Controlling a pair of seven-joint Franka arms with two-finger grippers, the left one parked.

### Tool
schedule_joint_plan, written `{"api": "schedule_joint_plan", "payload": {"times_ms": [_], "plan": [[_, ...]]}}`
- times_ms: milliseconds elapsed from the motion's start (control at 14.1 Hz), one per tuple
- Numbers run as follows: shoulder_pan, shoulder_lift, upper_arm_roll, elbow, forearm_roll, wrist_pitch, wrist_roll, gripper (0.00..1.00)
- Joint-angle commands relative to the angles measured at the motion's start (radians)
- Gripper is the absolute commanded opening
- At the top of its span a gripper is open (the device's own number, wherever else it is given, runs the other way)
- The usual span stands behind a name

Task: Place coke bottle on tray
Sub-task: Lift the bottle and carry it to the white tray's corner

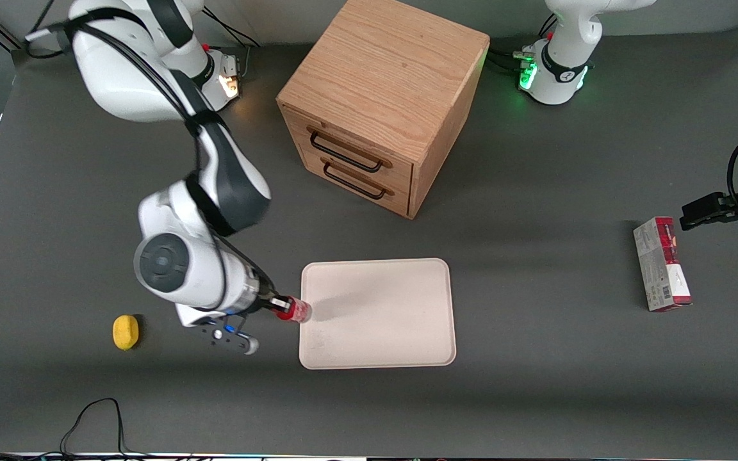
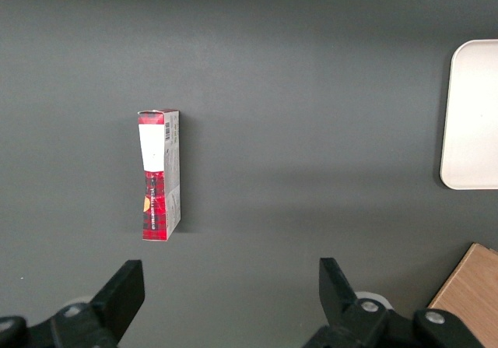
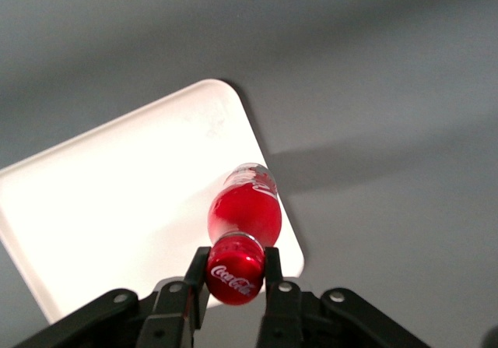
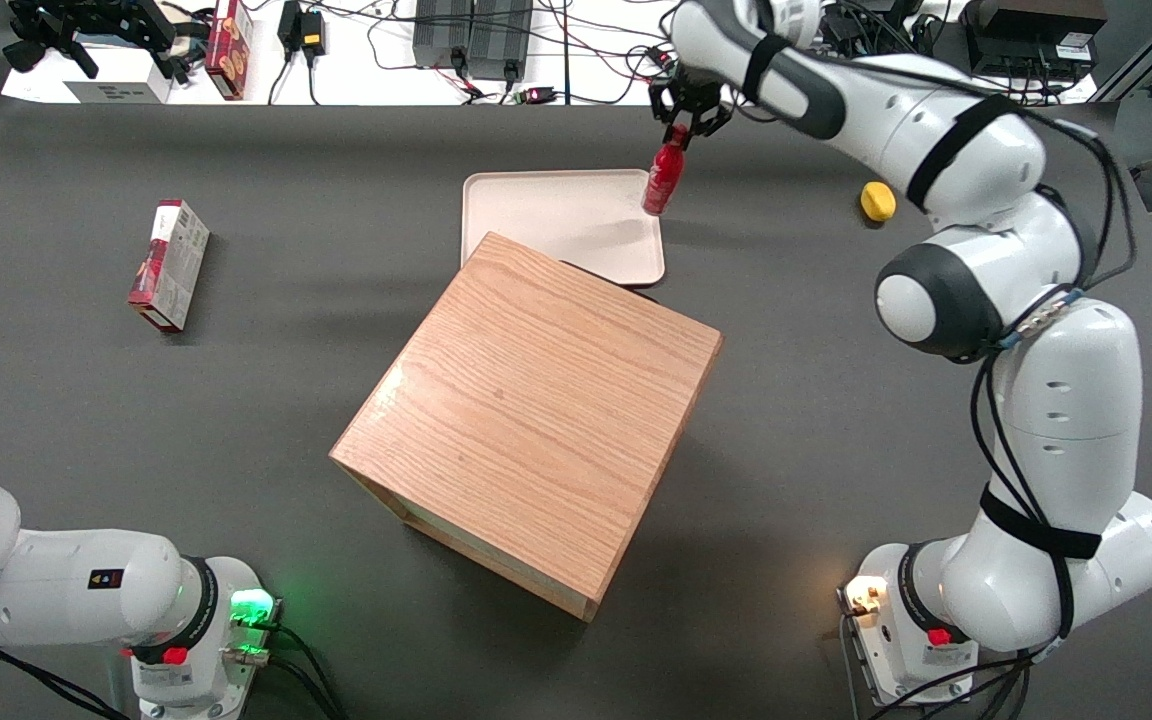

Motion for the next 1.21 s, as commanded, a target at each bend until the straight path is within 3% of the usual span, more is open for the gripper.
{"api": "schedule_joint_plan", "payload": {"times_ms": [0, 497, 710, 852, 923, 1135], "plan": [[0.016, 0.049, -0.003, 0.066, -0.031, 0.054, 0.097, 0.0], [0.024, 0.097, -0.005, 0.087, -0.034, 0.123, 0.129, 0.0], [0.031, 0.102, -0.002, 0.089, -0.069, 0.123, 0.126, 0.0], [0.033, 0.103, -0.002, 0.089, -0.077, 0.131, 0.125, 0.57], [0.033, 0.103, -0.002, 0.089, -0.078, 0.135, 0.123, 0.98], [0.033, 0.1, -0.002, 0.087, -0.078, 0.131, 0.125, 1.0]]}}
